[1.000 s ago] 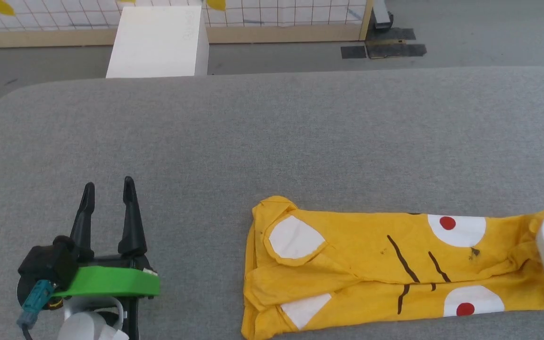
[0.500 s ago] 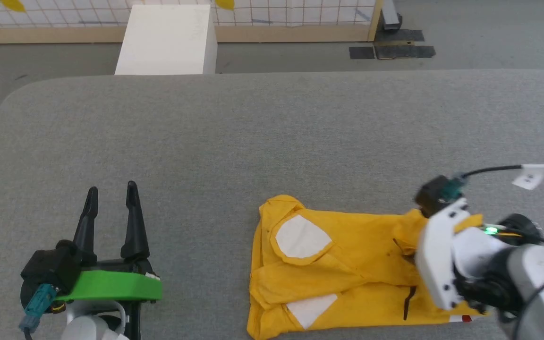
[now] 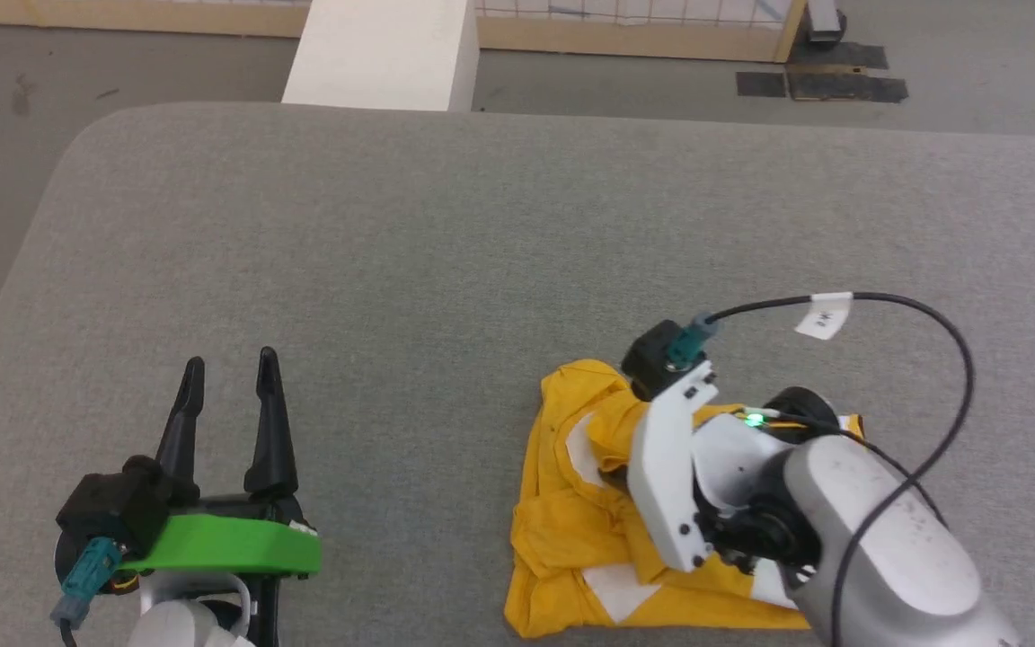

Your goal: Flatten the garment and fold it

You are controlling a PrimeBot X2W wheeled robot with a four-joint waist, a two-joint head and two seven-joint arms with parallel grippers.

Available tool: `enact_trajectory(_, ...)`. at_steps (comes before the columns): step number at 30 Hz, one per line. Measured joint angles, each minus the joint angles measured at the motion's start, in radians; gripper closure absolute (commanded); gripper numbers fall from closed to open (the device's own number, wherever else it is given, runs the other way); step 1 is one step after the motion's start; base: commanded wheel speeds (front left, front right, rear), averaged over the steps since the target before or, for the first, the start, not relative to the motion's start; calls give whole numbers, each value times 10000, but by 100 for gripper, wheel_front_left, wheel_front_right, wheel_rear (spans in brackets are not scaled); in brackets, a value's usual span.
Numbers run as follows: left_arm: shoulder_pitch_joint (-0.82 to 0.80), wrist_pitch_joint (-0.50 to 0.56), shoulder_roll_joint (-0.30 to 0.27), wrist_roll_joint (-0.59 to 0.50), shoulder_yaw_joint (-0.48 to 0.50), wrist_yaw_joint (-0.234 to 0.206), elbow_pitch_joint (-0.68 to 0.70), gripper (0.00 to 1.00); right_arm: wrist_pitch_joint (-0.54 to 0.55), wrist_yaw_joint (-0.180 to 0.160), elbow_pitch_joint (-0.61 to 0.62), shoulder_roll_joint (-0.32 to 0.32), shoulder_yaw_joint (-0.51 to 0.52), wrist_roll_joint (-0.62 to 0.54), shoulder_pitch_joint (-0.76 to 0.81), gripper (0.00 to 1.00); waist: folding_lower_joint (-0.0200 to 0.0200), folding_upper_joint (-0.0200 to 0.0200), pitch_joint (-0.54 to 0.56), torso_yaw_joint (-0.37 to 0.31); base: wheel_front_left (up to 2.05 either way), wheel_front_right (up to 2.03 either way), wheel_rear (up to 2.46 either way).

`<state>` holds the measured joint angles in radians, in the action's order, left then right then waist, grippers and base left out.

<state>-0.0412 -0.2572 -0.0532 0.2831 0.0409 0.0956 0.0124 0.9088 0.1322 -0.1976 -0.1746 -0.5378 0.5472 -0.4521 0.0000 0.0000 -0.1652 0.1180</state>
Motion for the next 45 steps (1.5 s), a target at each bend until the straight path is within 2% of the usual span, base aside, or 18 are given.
enact_trajectory(9, 5, 0, 0, 171, -196, -100, -36, 0, -698, 0, -1925, 675, -334, -261, -237, 100, 0, 0, -56, 272, 0, 0, 0)
enact_trajectory(10, 8, 0, 0, 178, -224, -144, -46, 0, -1174, 0, -2207, 742, -857, -359, -350, 0, 0, 0, -7, 230, 0, 0, 0)
enact_trajectory(14, 42, 0, 2, 178, -194, -180, -61, 0, -1630, 0, -2094, 886, -1459, 107, -482, 0, 0, 0, 115, 87, 0, 0, 0)
enact_trajectory(18, 140, 0, 6, 176, -109, -184, -119, 0, -2063, 0, -1344, 959, -2015, 514, -863, 0, 0, 0, 302, -160, 0, 0, 0)
enact_trajectory(22, 254, 0, 6, 150, 8, -174, -138, 0, -2416, 0, -539, 650, -1981, 556, -1046, 0, 1, 0, 490, -500, 0, 0, 0)
enact_trajectory(25, 270, 0, 8, 104, 58, -173, -128, 0, -2548, 0, -12, 88, -1373, 497, -935, 0, 0, 0, 616, -789, 0, 0, 0)
enact_trajectory(28, 278, 0, 10, -17, 104, -176, -96, 0, -2579, 0, 337, -497, -345, -10, -499, 0, 0, 0, 721, -1088, 0, 0, 0)
enact_trajectory(35, 252, 0, 12, -207, 73, -282, 6, 0, -1971, 0, 447, -1120, 2027, -1768, 963, 0, 0, 0, 758, -1625, 0, 0, 0)
enact_trajectory(40, 171, 0, 13, -228, 54, -447, 69, 0, -1496, 0, 265, -819, 2773, -2663, 1623, 0, 0, 0, 467, -1650, 0, 0, 0)
enact_trajectory(45, 95, 0, 13, -224, 25, -535, 82, 0, -1154, 0, -261, -410, 2692, -3060, 1853, 0, 0, 0, 151, -1504, 0, 0, 0)
